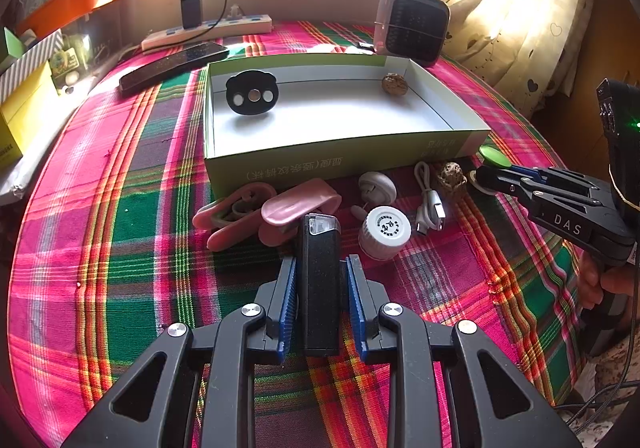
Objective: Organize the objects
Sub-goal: 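Lift the power bank and green lamp and carry both over the box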
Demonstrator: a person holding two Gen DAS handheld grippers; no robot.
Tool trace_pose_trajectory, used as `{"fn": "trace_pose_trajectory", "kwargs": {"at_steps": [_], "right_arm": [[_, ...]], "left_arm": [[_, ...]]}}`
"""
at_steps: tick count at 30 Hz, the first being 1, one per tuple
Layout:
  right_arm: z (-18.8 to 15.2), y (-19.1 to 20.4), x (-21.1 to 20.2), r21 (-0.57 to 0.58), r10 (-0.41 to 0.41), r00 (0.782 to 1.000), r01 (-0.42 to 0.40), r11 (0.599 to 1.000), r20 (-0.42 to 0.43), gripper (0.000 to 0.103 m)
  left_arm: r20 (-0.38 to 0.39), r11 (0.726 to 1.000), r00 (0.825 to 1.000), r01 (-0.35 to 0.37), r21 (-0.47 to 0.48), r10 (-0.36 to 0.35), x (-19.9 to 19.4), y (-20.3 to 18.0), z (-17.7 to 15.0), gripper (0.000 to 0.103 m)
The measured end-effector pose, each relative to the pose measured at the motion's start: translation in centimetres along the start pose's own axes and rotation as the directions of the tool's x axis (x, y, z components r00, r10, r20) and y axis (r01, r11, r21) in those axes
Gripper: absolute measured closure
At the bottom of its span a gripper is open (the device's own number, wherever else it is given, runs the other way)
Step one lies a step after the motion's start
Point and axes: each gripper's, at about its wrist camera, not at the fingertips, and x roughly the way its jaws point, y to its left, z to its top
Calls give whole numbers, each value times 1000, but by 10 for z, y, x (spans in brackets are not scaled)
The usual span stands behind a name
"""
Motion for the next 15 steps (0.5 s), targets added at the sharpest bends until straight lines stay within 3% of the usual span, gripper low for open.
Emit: {"fn": "trace_pose_trajectory", "kwargs": {"at_steps": [15], "right_arm": [[5,2,-16,8,13,999,-13,1000,50,85]], "left_arm": [[31,1000,999,17,7,-17,-12,-3,2,81]]}}
